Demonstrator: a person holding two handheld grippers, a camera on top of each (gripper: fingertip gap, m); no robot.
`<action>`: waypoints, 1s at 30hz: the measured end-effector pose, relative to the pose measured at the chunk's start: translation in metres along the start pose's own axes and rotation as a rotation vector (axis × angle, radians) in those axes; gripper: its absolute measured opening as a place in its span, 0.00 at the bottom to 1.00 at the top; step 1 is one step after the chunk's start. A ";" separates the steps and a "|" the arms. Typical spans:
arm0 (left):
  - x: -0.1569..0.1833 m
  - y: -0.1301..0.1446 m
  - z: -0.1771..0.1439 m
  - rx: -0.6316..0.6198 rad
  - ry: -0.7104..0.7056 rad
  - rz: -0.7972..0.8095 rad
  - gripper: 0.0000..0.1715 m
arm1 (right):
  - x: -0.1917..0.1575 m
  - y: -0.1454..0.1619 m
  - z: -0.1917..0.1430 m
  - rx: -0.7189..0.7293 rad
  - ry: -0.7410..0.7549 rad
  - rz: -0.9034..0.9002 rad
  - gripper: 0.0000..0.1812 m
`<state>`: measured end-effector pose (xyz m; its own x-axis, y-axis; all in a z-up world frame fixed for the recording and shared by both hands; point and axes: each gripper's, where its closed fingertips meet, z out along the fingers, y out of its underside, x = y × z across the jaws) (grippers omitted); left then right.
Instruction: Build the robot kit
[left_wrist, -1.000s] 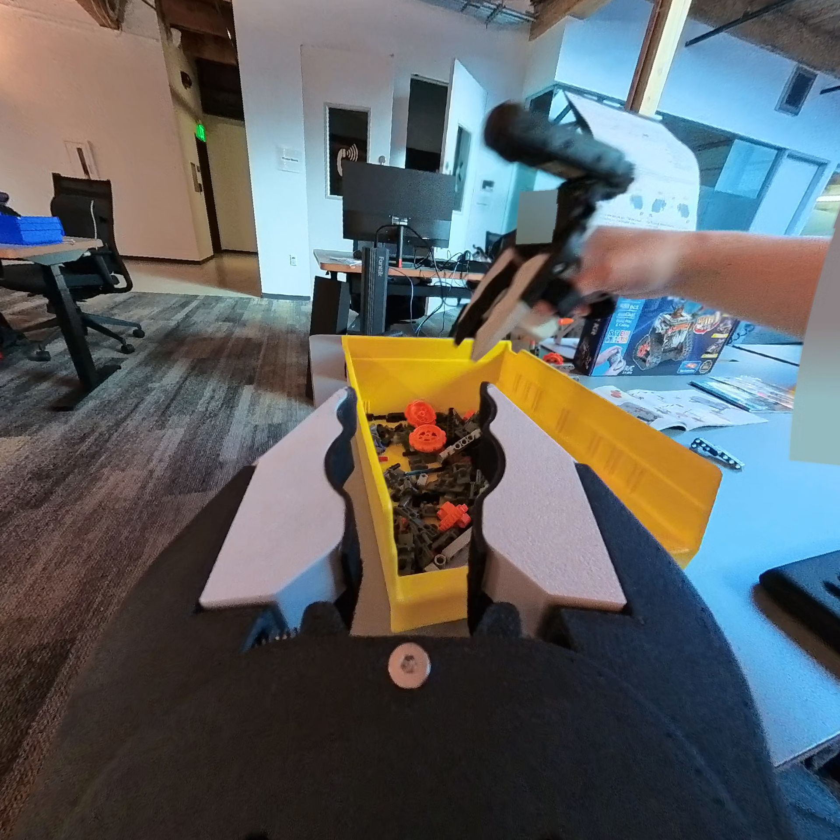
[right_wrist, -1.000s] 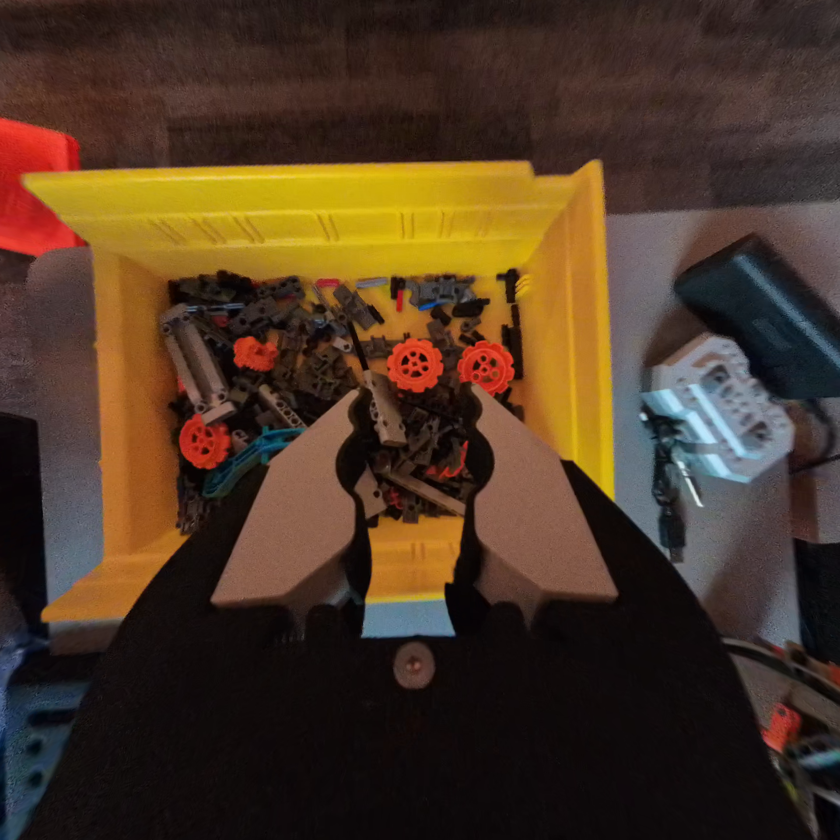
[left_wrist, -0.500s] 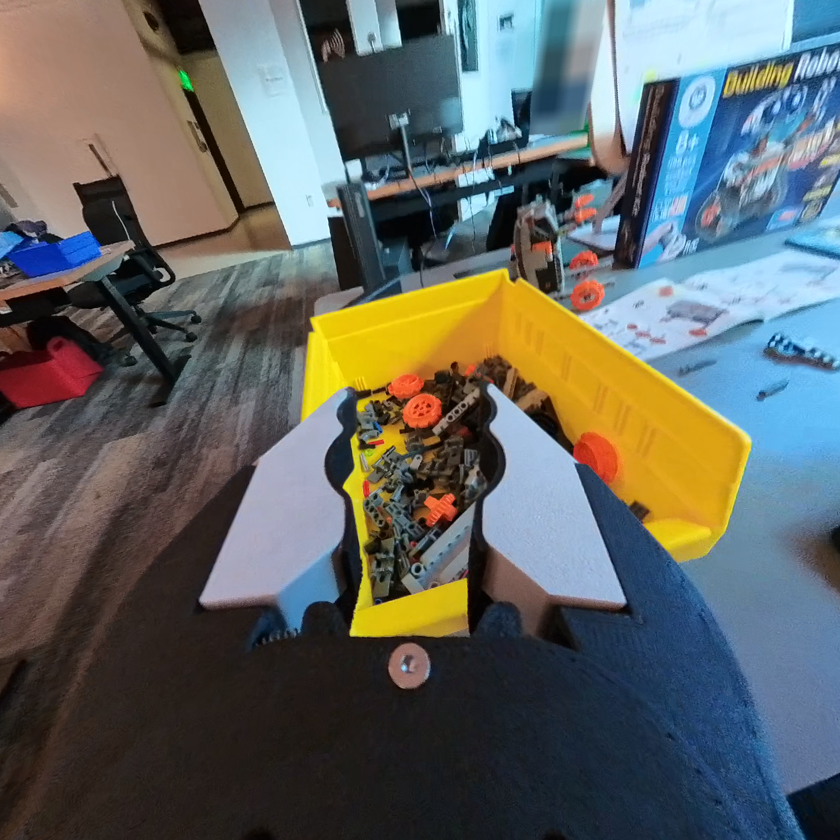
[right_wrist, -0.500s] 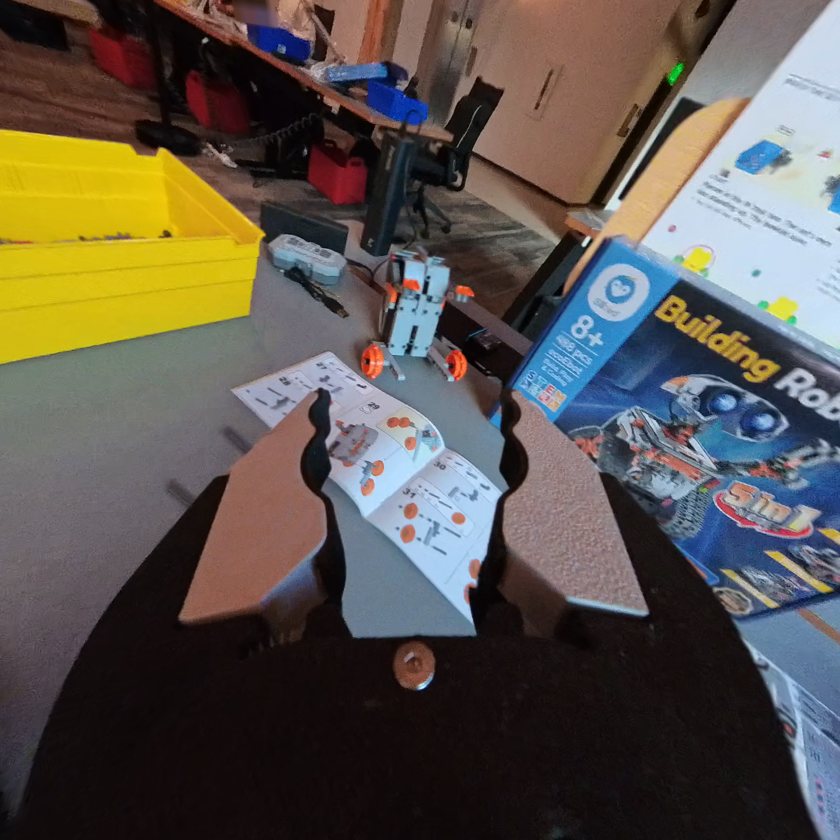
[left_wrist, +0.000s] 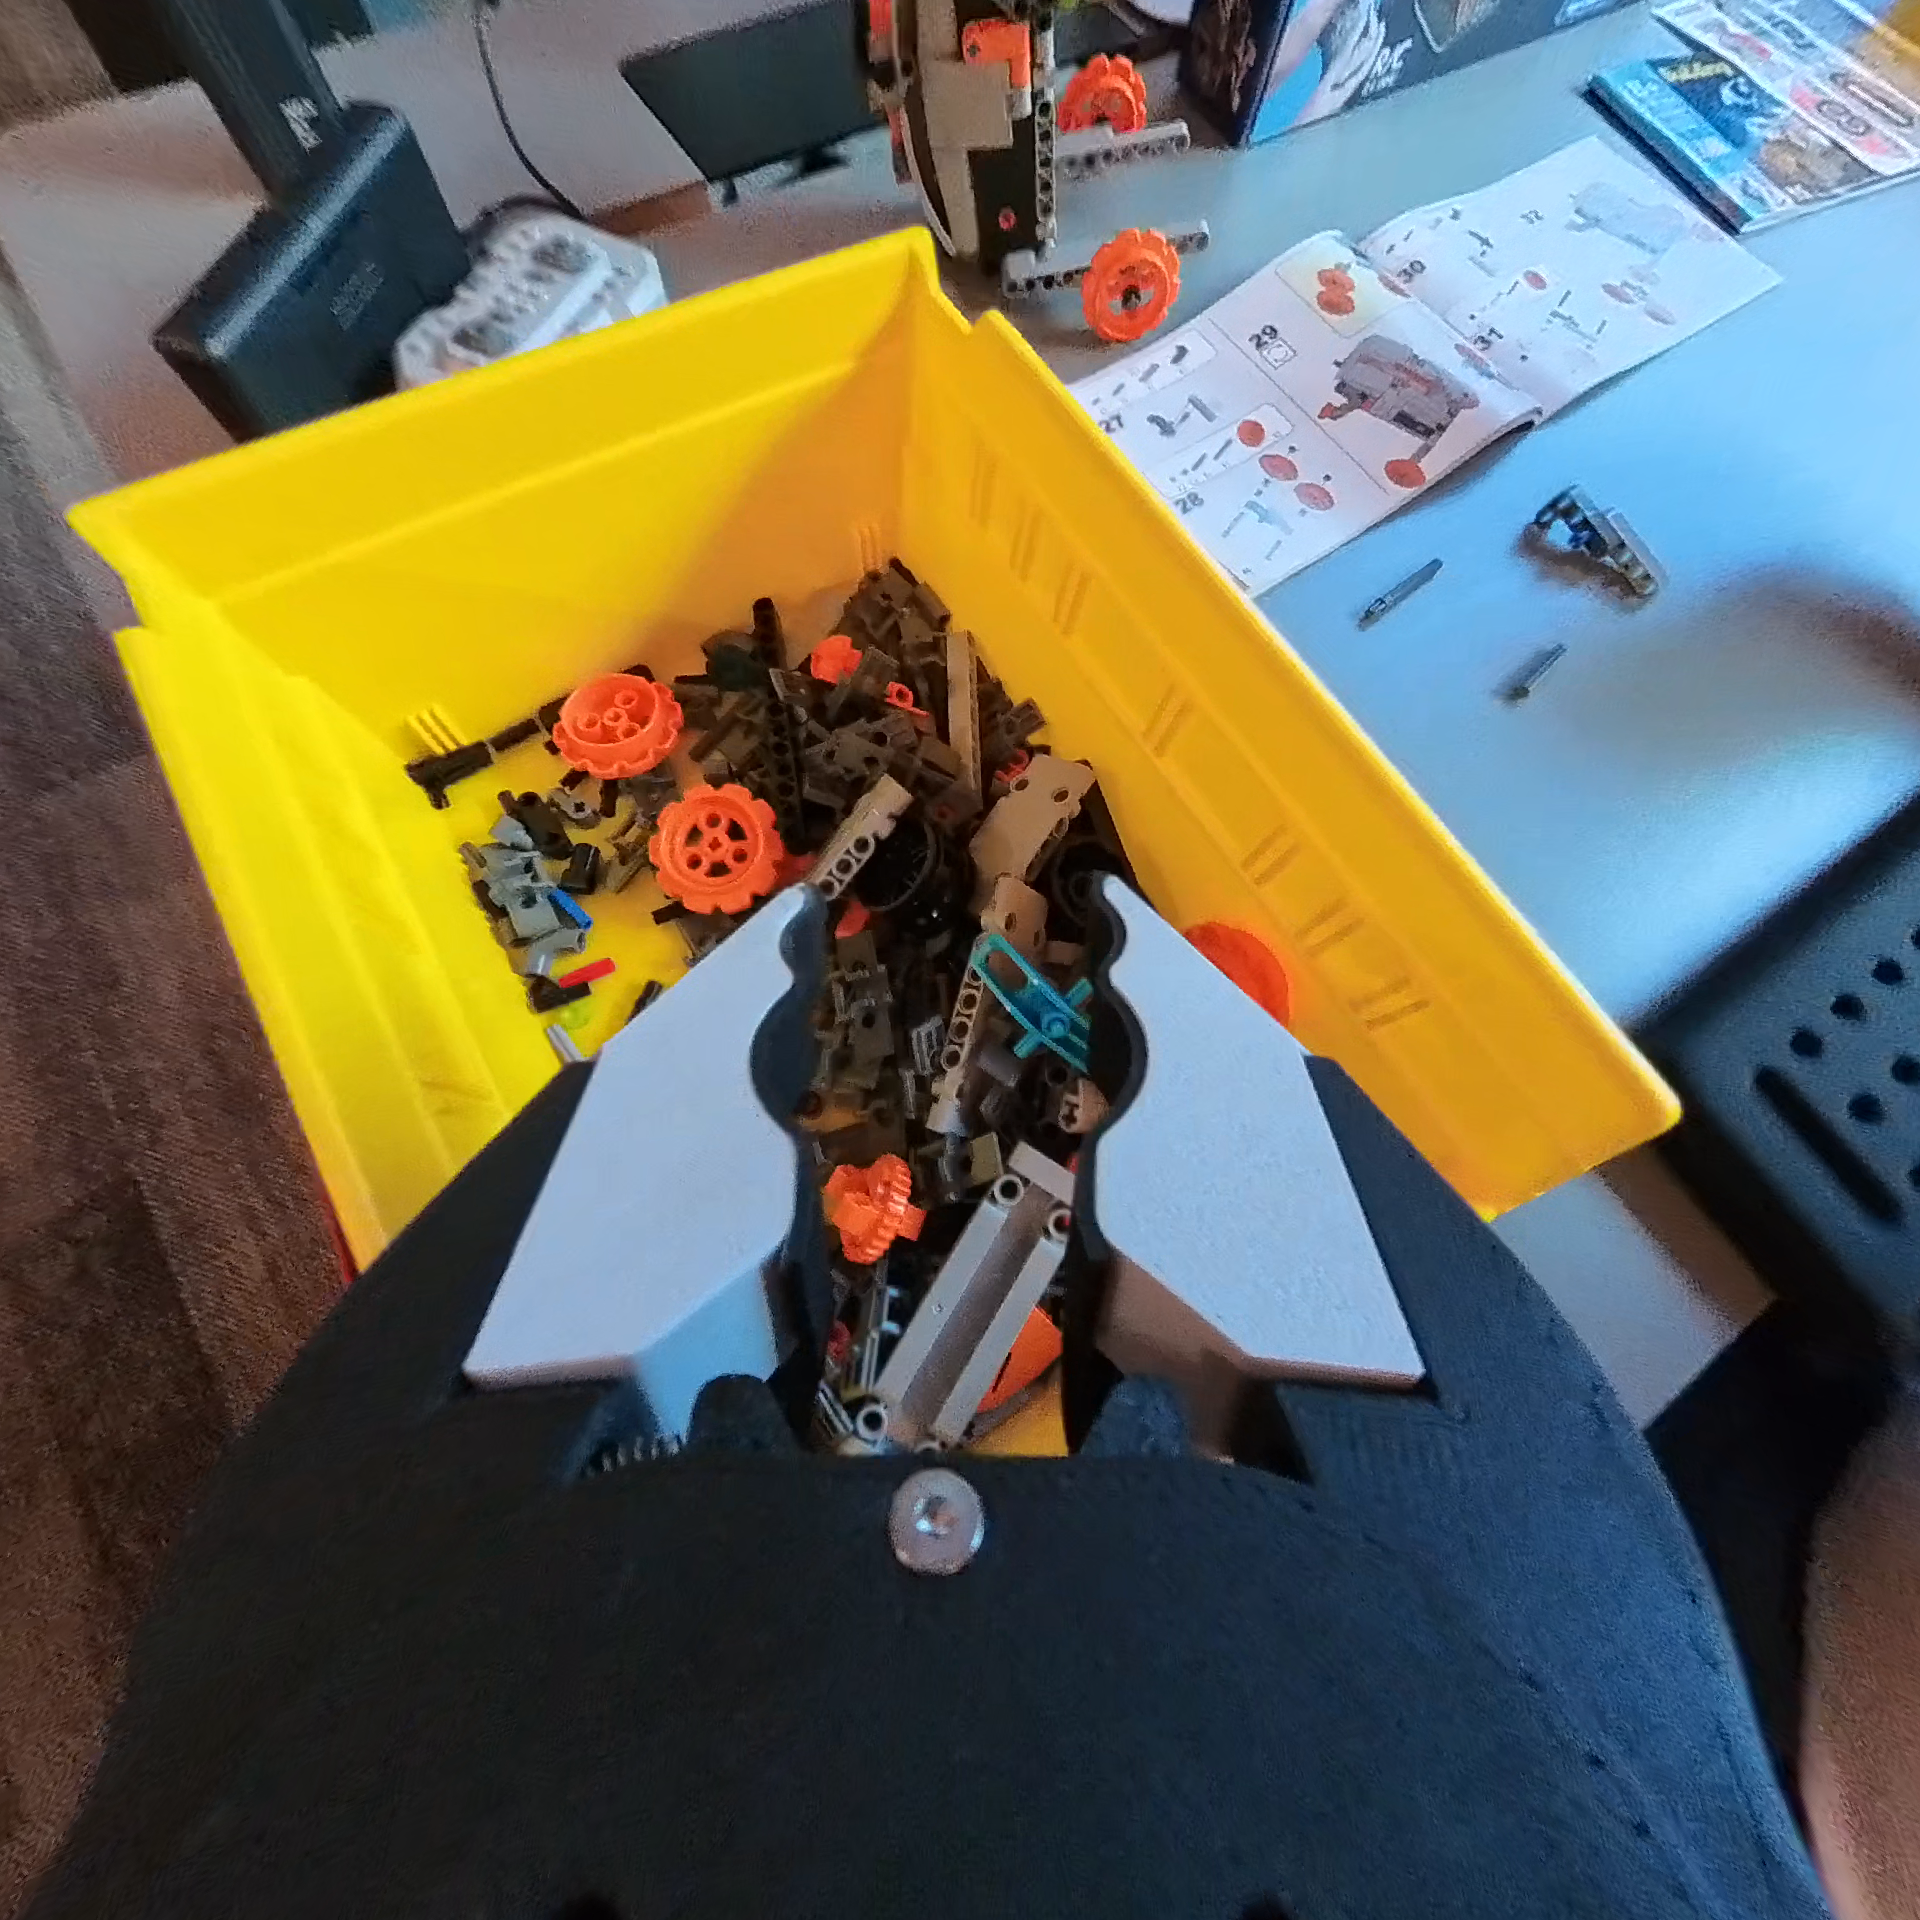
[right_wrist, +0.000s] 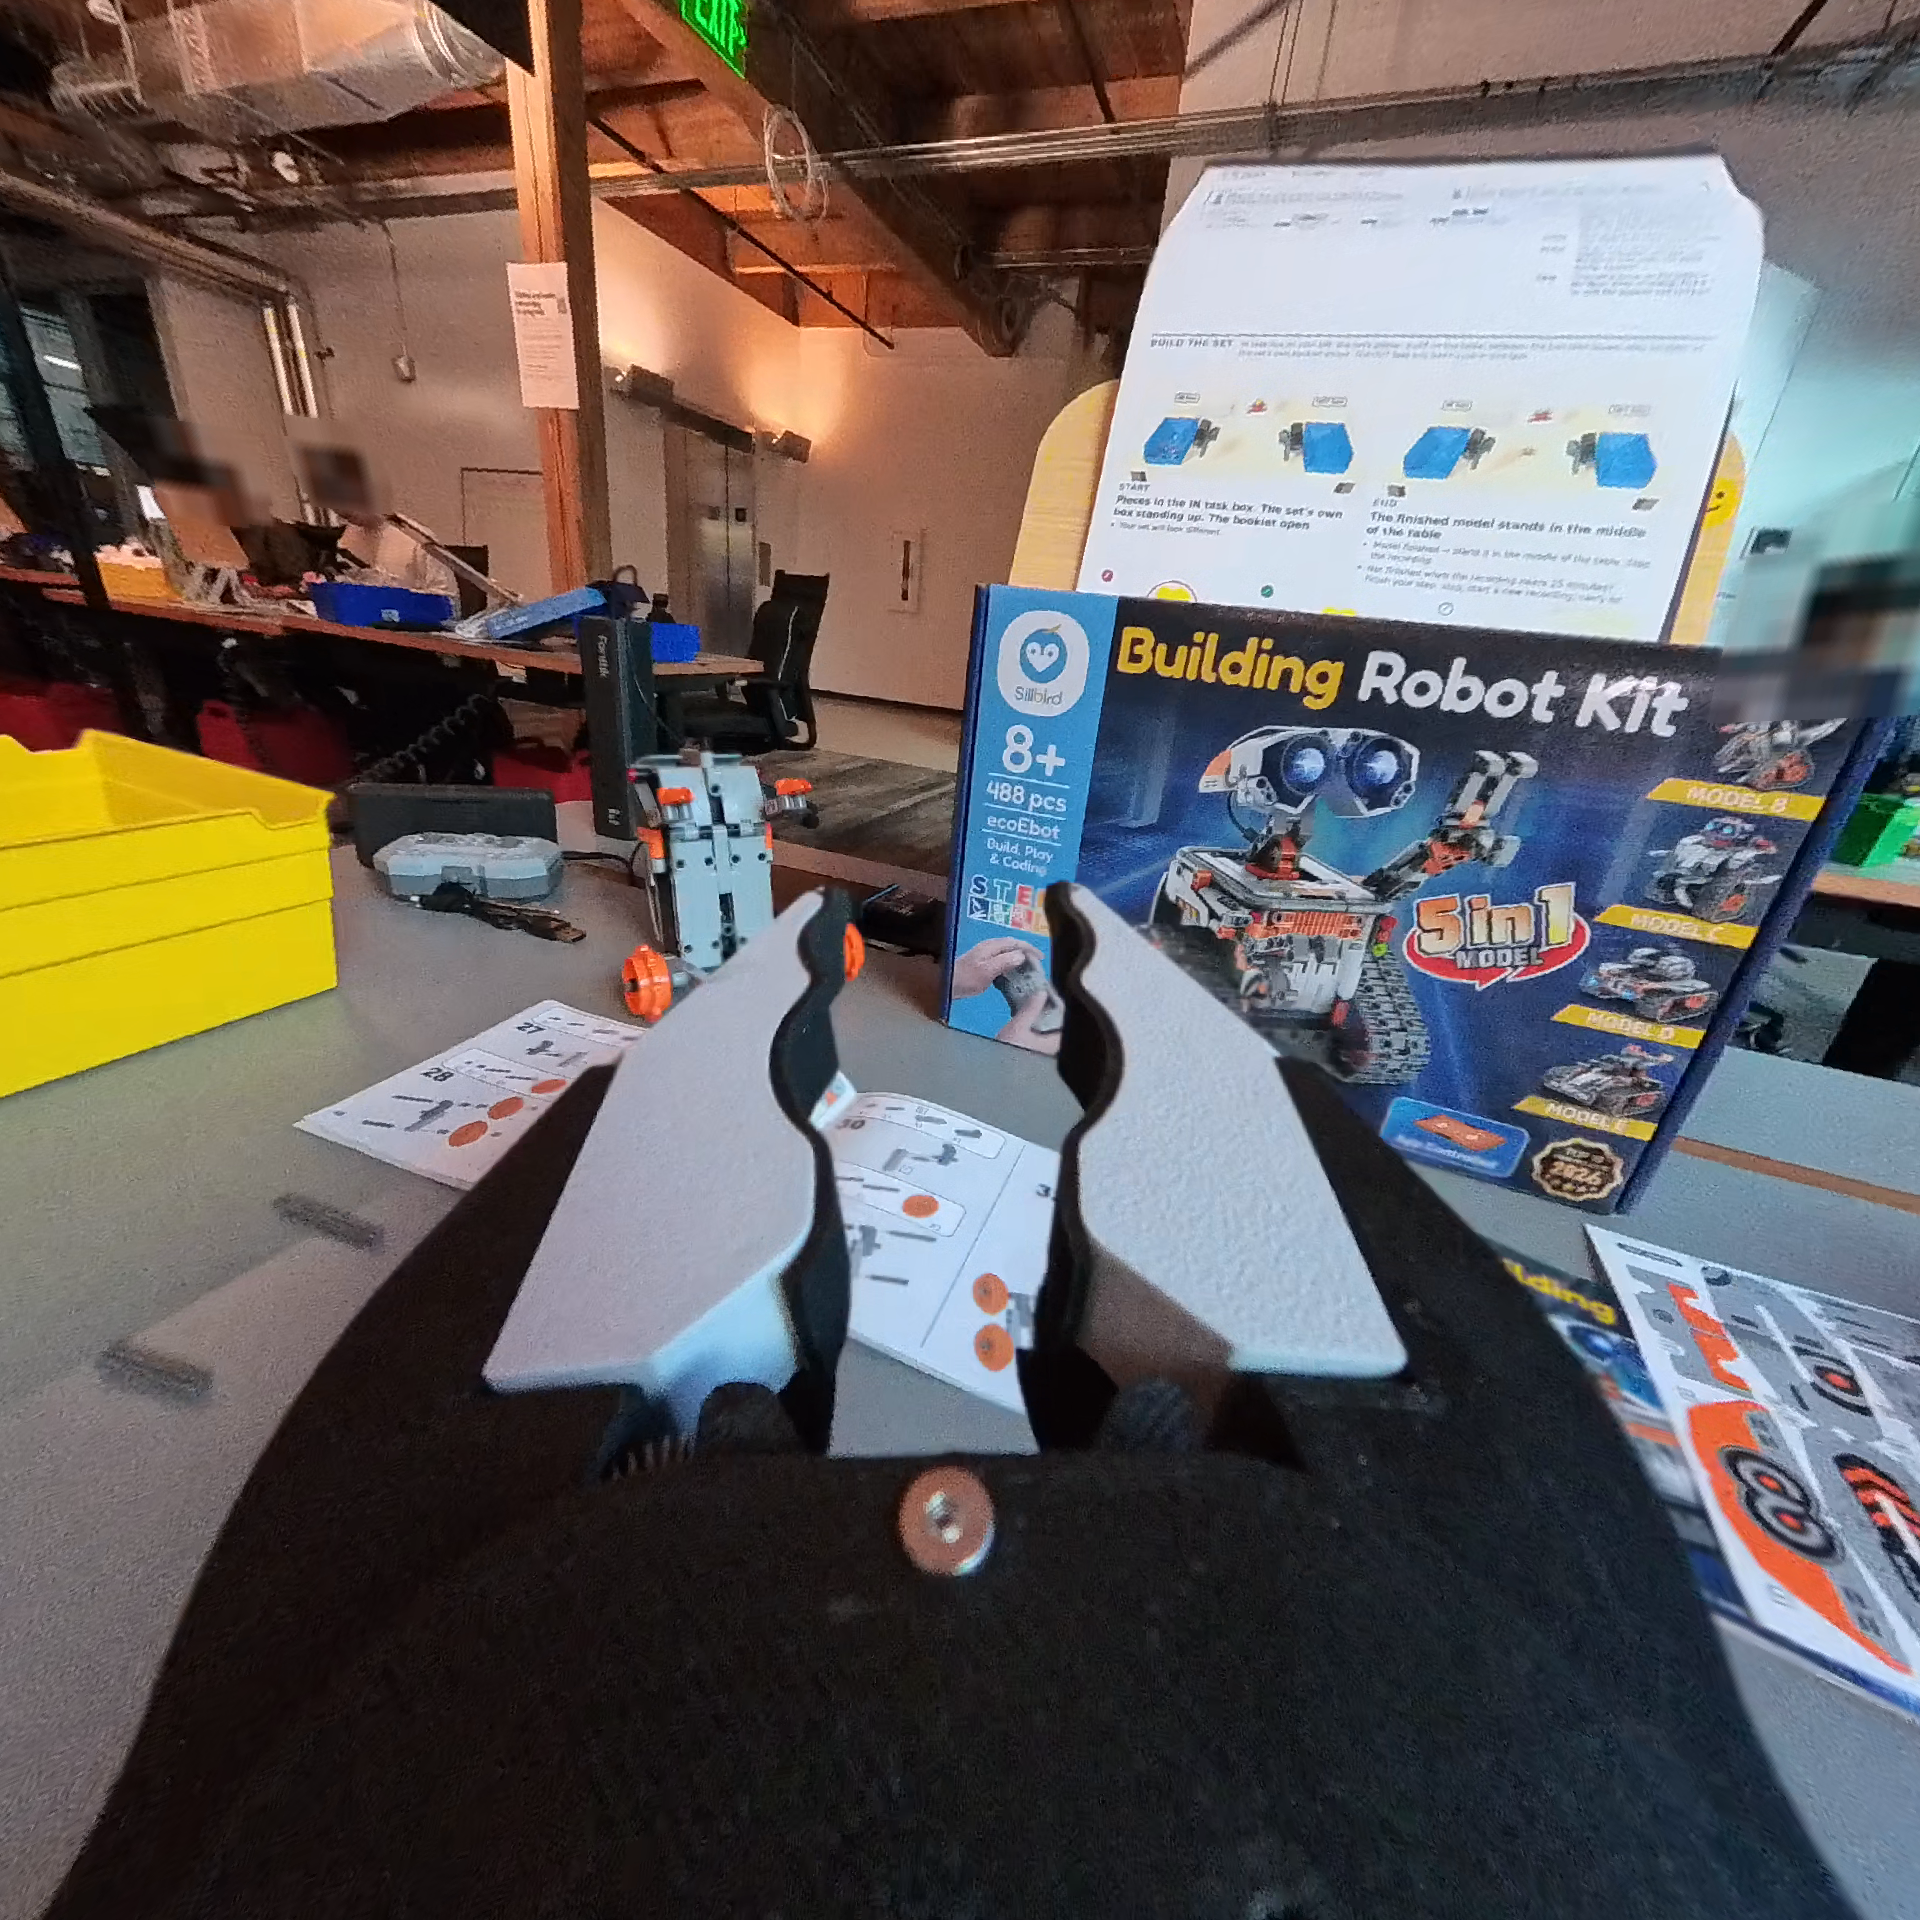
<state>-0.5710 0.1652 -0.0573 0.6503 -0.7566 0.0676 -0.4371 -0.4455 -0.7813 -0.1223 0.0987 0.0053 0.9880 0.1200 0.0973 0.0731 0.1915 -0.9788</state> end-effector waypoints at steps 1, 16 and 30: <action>-0.002 -0.003 0.003 -0.029 0.021 -0.013 0.27 | 0.000 0.001 0.001 0.004 -0.009 0.024 0.21; 0.005 0.043 0.019 -0.546 0.200 0.162 0.43 | -0.004 0.017 0.005 -0.058 -0.085 0.208 0.21; 0.024 0.071 0.042 -0.586 0.008 0.317 0.74 | -0.013 0.036 0.012 -0.149 -0.131 0.222 0.21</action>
<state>-0.5605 0.1357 -0.1369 0.4309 -0.8964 -0.1037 -0.8733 -0.3853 -0.2980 -0.1341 0.1158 -0.0293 0.9569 0.2692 -0.1091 -0.1140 0.0027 -0.9935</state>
